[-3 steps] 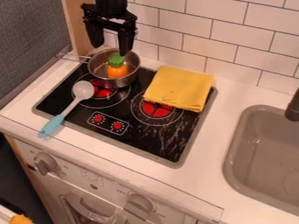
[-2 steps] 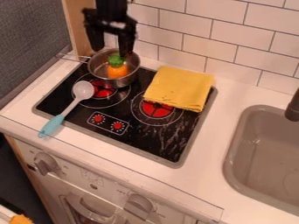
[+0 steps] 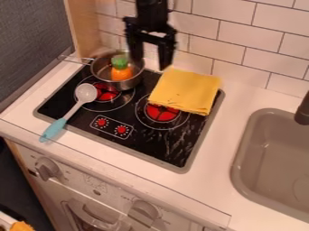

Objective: Move the yellow cloth at the bottom right burner

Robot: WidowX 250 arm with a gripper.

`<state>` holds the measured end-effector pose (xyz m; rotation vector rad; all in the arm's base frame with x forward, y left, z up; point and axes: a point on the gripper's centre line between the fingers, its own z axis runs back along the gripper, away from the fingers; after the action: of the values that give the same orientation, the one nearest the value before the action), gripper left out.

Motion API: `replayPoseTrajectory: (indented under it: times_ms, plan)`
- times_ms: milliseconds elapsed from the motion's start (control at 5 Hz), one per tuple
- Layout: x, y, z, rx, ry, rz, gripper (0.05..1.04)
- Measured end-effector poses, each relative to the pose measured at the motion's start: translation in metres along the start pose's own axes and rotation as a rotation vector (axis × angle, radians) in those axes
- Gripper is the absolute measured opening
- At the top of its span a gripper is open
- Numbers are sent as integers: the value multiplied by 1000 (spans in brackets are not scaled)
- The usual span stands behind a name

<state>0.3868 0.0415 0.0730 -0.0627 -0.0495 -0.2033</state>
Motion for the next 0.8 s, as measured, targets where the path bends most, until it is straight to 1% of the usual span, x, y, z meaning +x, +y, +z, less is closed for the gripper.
replayPoseTrajectory:
  times_ms: [200, 400, 600, 800]
  plan:
    - [12, -7, -18, 23, -7, -8, 1001]
    - [27, -25, -50, 52, -31, 2, 1000]
    - [31, -28, -63, 98, -85, 37, 1001]
    - [31, -30, -65, 112, -99, 22, 1001]
